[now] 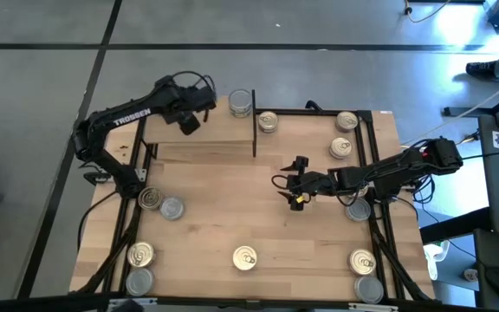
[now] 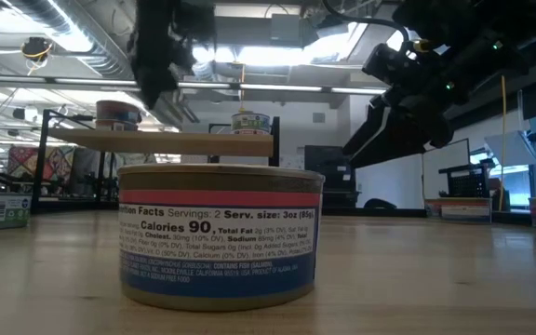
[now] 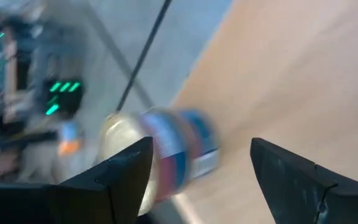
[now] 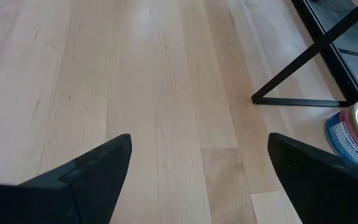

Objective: Stack canned seafood by type on shelf
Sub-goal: Put the blue tuna can on the shelf aligned with the other blue tuna can

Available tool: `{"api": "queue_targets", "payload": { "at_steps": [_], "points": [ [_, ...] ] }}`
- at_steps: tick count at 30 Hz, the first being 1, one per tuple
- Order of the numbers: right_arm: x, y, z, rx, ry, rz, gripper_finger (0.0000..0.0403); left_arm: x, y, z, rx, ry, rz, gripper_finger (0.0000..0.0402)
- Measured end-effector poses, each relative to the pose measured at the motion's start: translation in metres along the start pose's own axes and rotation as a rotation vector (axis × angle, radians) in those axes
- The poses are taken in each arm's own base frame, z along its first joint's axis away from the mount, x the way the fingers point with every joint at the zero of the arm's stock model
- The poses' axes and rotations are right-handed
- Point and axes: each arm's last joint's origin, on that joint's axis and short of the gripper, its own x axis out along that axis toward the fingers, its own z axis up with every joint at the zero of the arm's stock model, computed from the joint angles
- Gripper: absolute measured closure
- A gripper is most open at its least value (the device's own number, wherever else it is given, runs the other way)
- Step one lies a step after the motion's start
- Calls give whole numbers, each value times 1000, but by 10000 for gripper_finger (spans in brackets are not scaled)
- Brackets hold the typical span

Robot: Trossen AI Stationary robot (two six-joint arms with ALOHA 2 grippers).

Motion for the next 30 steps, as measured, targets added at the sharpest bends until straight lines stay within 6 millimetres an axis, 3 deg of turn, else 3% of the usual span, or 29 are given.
{"api": "queue_targets", "payload": {
  "at_steps": [8, 15, 22, 30],
  "points": [
    [0, 0, -1, -5, 5, 1, 26, -71, -52, -6, 71, -327, -436, 133],
    [0, 3, 0, 60, -7, 107, 26, -124, -110, -31, 231, -515, -649, 133],
    [-3, 12, 2, 199, -6, 289, 27, -144, -167, -70, 232, -619, -798, 133],
    [-17, 54, 10, 200, -95, 413, 27, -145, -219, -112, 142, -680, -991, 133]
  ]
}}
